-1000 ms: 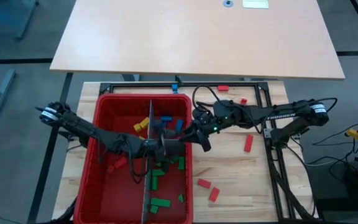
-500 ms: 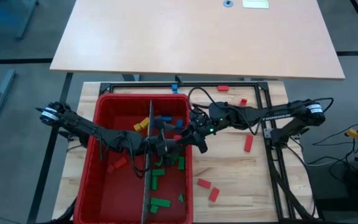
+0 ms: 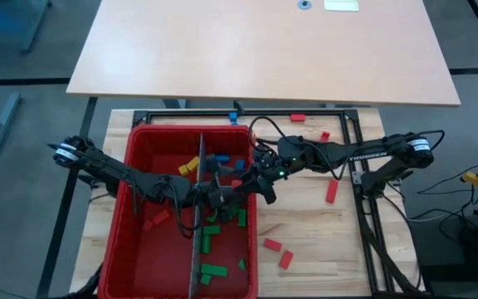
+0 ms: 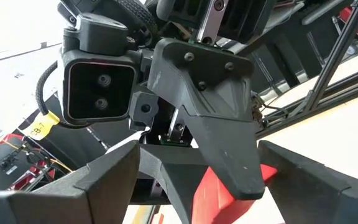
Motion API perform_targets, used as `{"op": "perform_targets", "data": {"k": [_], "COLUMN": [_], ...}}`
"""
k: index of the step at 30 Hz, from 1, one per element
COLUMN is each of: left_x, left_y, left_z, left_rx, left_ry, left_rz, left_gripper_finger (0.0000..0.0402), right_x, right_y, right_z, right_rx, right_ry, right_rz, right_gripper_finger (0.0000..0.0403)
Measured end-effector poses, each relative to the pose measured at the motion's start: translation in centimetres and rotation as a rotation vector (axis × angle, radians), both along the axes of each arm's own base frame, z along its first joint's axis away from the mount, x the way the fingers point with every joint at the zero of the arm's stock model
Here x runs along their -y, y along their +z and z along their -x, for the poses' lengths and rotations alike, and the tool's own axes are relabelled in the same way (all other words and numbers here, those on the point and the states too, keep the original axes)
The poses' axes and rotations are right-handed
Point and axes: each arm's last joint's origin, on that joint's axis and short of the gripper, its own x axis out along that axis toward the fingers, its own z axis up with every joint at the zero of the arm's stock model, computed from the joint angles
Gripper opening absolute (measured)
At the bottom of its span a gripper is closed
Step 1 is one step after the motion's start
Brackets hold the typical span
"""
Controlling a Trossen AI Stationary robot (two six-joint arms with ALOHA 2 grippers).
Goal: Sort blocks
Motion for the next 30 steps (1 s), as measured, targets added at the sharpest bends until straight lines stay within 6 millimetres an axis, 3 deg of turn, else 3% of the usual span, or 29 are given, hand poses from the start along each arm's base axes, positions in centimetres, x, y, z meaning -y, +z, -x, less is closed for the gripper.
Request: {"op": "perform_targets", "data": {"k": [4,11,23,30], "left_x": [0.0,0.14,0.14,0.1], "left_y": [-0.17,-0.6,-0.62,-0.51], "left_z": [0.0,0.0,-0.02,0.03], "left_rx": [-0.017,-0.068,-0.067,-0.052], "left_ry": [-0.001,-0.036,-0.051,-0.046], "left_rz": [-0.006,-0.049,-0.034,0.008], "left_gripper_finger": [0.0265,0.0112,0.0112,0.0108], "right_x": [0.03,0.05,0.04,0.03], "right_y": [0.01,-0.03,-0.03,0.07], "right_z": [-0.01,0.02,0.02,0.07], "right_rx": [0.0,-0.015,-0.012,0.008], "right_ry": [-0.003,-0.006,0.0,0.01], "right_rz": [0.001,-0.029,-0.021,0.015], "right_gripper_finger": [0.0117,0.0117,0.0119,0.0186]}}
